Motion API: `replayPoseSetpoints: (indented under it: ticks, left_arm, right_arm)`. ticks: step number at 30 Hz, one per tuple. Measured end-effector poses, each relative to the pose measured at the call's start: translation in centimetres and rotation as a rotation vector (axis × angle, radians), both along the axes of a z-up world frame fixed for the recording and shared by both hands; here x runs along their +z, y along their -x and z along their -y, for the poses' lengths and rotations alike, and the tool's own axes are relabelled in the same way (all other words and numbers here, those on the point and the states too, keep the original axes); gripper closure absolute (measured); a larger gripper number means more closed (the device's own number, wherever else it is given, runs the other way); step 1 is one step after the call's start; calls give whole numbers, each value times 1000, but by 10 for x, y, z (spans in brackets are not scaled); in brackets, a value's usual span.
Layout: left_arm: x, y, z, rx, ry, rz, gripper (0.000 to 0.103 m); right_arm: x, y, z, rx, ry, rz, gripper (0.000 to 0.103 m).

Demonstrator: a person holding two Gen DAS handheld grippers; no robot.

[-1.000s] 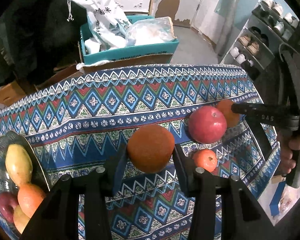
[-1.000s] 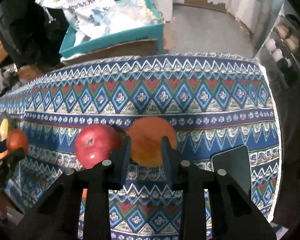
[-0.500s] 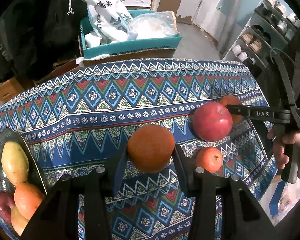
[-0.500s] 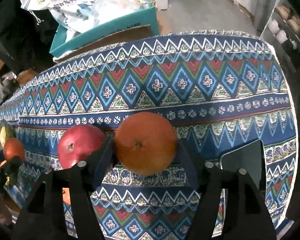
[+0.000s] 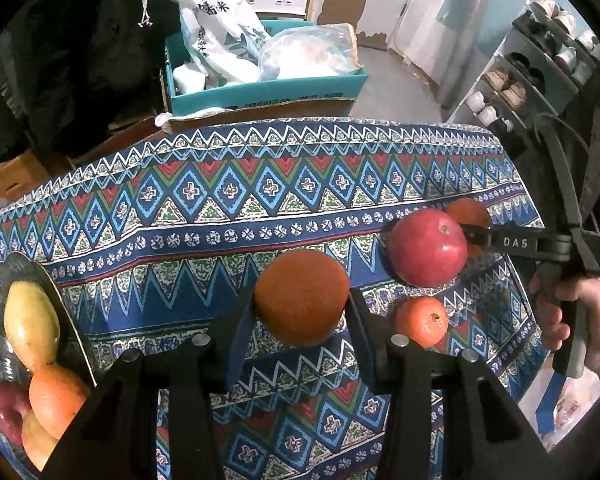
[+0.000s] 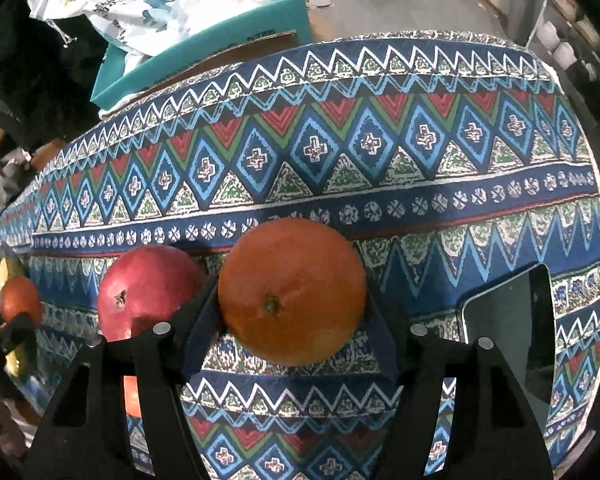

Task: Organize fruits
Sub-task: 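Close left gripper on the dark orange while right gripper closes on the large orange, then lift and carry the dark orange with left gripper while right gripper carries its orange to the bowl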

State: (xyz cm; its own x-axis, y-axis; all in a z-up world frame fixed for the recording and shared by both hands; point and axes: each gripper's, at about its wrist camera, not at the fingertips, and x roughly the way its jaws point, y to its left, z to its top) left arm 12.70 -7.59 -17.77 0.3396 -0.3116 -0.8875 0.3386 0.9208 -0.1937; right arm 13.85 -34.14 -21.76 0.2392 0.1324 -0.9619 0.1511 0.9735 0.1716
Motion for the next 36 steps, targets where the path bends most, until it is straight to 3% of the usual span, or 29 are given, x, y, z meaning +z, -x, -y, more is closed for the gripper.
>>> replayPoseSetpoints:
  ticks: [5, 12, 36]
  left_arm:
    - [11, 5, -3, 7, 0, 21, 57]
    - [41, 15, -7, 16, -9, 90, 57]
    - [144, 58, -49, 49, 23, 289, 57]
  right_arm:
    - [17, 10, -10, 9, 62, 61, 36]
    - [66, 26, -35, 60, 175, 183, 35]
    - [198, 81, -88, 116, 106, 465, 35]
